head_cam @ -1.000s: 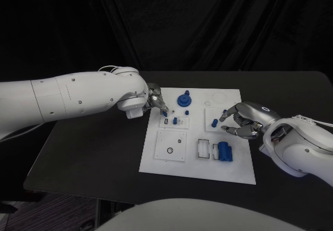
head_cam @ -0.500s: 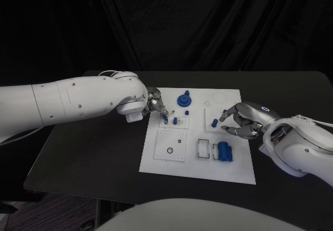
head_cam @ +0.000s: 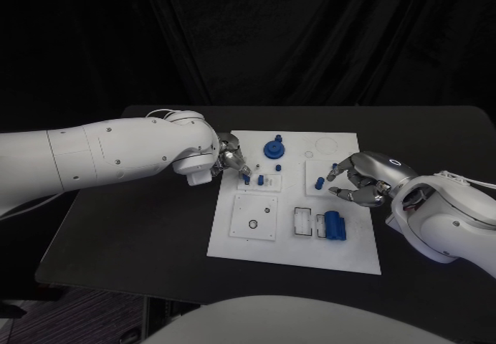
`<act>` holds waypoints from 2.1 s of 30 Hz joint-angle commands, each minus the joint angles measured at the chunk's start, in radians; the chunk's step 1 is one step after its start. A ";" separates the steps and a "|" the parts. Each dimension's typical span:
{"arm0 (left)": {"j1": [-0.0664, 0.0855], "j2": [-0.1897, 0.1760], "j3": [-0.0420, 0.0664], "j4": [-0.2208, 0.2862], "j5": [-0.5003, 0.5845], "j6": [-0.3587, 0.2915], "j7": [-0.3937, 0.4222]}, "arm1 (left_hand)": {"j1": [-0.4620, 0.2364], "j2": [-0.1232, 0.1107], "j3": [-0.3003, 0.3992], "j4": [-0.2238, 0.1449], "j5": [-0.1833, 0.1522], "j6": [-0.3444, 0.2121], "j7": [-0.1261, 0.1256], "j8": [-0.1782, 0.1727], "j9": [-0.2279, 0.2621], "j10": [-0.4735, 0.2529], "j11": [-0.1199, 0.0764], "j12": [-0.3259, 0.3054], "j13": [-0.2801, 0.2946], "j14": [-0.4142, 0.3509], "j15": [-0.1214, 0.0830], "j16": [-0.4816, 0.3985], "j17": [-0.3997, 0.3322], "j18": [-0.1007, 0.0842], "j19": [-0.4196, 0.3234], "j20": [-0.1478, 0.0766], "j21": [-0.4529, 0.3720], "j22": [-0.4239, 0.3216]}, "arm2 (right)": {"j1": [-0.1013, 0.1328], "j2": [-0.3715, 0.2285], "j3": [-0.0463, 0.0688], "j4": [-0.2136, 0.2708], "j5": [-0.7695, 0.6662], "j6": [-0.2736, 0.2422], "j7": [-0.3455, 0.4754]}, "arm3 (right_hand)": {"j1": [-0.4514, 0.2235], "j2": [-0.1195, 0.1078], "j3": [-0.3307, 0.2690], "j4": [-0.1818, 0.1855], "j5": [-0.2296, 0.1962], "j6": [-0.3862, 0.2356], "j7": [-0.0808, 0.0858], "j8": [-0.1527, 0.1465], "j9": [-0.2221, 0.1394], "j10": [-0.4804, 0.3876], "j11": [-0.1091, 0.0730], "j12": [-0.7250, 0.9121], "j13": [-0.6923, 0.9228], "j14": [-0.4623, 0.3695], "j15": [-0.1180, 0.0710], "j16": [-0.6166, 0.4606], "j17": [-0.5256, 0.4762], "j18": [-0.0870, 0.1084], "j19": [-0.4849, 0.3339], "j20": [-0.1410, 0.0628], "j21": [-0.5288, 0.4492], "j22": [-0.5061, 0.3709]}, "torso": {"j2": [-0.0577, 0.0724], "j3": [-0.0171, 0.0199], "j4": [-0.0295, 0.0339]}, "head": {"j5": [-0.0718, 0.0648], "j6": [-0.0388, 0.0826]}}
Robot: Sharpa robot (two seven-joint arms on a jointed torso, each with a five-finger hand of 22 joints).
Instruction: Assemble the parts on the task board
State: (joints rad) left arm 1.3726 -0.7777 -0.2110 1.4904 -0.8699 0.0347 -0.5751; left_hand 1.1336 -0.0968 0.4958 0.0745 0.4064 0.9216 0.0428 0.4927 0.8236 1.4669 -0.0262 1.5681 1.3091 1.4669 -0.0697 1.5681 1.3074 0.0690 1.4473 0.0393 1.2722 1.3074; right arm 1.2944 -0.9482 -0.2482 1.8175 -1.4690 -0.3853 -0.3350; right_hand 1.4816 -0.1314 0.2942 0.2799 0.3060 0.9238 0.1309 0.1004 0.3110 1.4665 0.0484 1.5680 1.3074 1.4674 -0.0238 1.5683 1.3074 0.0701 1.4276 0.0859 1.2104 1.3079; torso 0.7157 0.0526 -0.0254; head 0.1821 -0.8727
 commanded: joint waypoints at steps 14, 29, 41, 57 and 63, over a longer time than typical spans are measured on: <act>-0.022 -0.010 0.000 0.018 0.004 0.004 0.015 | 0.000 0.011 0.008 -0.003 -0.004 -0.001 -0.004 0.002 0.002 0.104 -0.001 0.003 0.262 0.104 -0.002 0.003 0.263 -0.001 -0.010 0.000 -0.013 0.171 | -0.003 0.000 0.001 0.000 0.032 0.013 -0.013 | -0.006 0.003 0.007 -0.001 0.003 0.007 0.000 -0.004 -0.001 0.104 0.000 0.003 0.263 0.100 0.002 -0.005 0.254 0.012 -0.006 0.000 -0.006 0.153 | 0.000 -0.0004 -0.0005 | 0.001 0.000; -0.027 -0.015 0.000 0.019 0.004 0.007 0.008 | 0.002 0.012 0.015 -0.008 0.009 -0.003 -0.003 0.003 0.004 0.104 0.000 0.003 0.262 0.104 -0.001 0.003 0.263 0.000 -0.012 0.001 -0.018 0.169 | -0.003 -0.002 0.001 -0.001 0.044 0.023 -0.016 | -0.006 0.003 0.007 -0.001 0.003 0.008 0.000 -0.004 -0.001 0.104 0.000 0.003 0.263 0.100 0.002 -0.005 0.253 0.012 -0.006 0.000 -0.007 0.153 | 0.001 -0.0001 -0.0004 | 0.002 0.000; -0.028 -0.014 0.000 0.022 0.004 0.007 0.015 | -0.007 0.012 0.012 -0.014 -0.086 -0.013 -0.001 0.003 0.007 0.104 0.004 0.003 0.262 0.104 0.002 0.003 0.263 0.004 -0.020 0.005 -0.044 0.162 | -0.003 -0.002 0.001 0.000 0.045 0.024 -0.016 | -0.007 0.003 0.008 -0.001 0.003 0.008 0.000 -0.004 -0.002 0.104 0.000 0.003 0.263 0.100 0.002 -0.006 0.253 0.012 -0.007 0.000 -0.009 0.152 | 0.001 -0.0001 -0.0004 | 0.001 0.000; -0.030 -0.014 0.000 0.020 -0.020 0.027 0.010 | 0.040 0.015 0.015 -0.066 -0.002 -0.033 0.004 0.000 0.008 0.104 0.007 0.003 0.262 0.104 0.005 0.003 0.263 0.008 -0.022 0.008 -0.077 0.154 | -0.003 -0.001 0.001 0.001 0.053 0.028 -0.015 | -0.007 0.003 0.008 -0.002 0.003 0.008 0.000 -0.004 -0.002 0.104 0.000 0.003 0.263 0.100 0.002 -0.006 0.252 0.012 -0.007 0.000 -0.009 0.152 | 0.001 -0.0002 -0.0008 | 0.003 0.000; -0.031 -0.014 0.000 0.021 -0.039 0.030 0.015 | 0.040 0.013 0.017 -0.070 0.007 -0.030 0.004 0.008 0.014 0.104 0.007 0.003 0.262 0.104 0.005 0.003 0.263 0.008 -0.021 0.008 -0.078 0.155 | -0.003 0.001 0.001 0.000 0.053 0.030 -0.015 | -0.007 0.003 0.008 -0.002 0.003 0.008 0.000 -0.004 -0.002 0.104 0.000 0.003 0.263 0.100 0.002 -0.006 0.252 0.012 -0.007 0.000 -0.009 0.152 | 0.002 -0.0005 0.0004 | 0.002 0.000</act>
State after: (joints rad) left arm 1.3513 -0.7949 -0.2060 1.5077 -0.8901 0.0292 -0.5673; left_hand 1.1650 -0.0852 0.4890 0.0338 0.4107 0.8912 0.0517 0.4994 0.8367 1.4669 -0.0261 1.5681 1.3091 1.4668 -0.0697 1.5681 1.3075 0.0691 1.4261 0.0463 1.1997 1.3074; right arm 1.2931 -0.9477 -0.2482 1.8167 -1.4175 -0.3612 -0.3352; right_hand 1.4816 -0.1314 0.2969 0.2772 0.3059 0.9238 0.1309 0.1005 0.3102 1.4665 0.0484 1.5680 1.3077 1.4674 -0.0239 1.5683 1.3074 0.0701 1.4276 0.0859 1.2066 1.3074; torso 0.7169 0.0523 -0.0258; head 0.1847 -0.8727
